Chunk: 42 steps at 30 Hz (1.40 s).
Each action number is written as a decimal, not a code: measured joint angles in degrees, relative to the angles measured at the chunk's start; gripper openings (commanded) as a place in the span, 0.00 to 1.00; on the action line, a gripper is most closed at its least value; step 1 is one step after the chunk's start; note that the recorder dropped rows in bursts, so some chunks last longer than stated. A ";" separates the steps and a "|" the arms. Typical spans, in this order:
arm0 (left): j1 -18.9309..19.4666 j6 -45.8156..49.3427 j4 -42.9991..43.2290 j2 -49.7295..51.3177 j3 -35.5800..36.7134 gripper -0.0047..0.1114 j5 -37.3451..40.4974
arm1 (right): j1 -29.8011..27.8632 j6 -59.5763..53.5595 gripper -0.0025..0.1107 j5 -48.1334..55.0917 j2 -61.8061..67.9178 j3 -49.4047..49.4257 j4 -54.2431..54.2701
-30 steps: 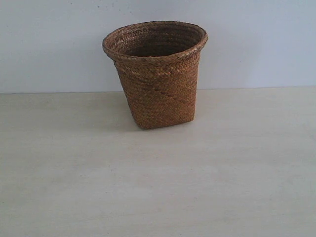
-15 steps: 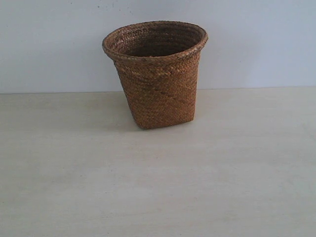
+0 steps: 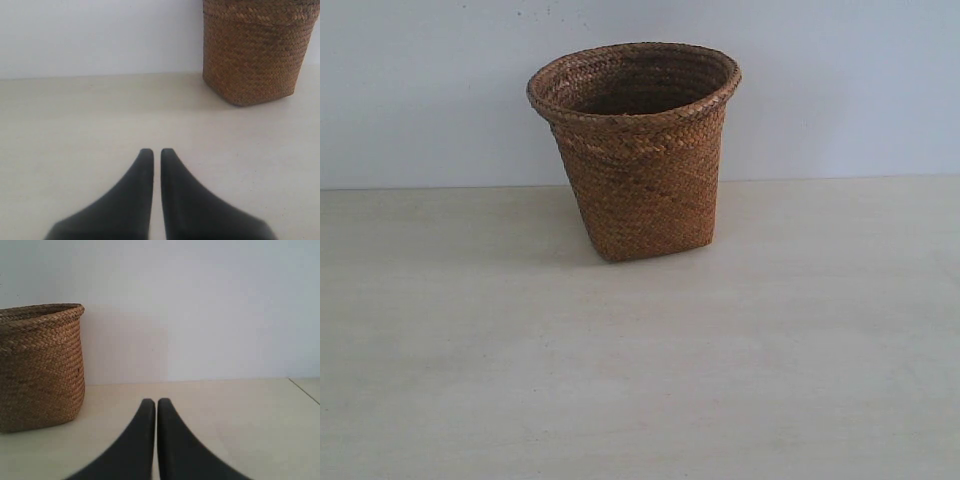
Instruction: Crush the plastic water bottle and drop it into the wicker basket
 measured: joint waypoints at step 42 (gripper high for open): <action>0.00 0.00 0.00 0.00 0.00 0.08 0.08 | 0.00 11.17 0.02 16.69 0.00 0.87 -11.26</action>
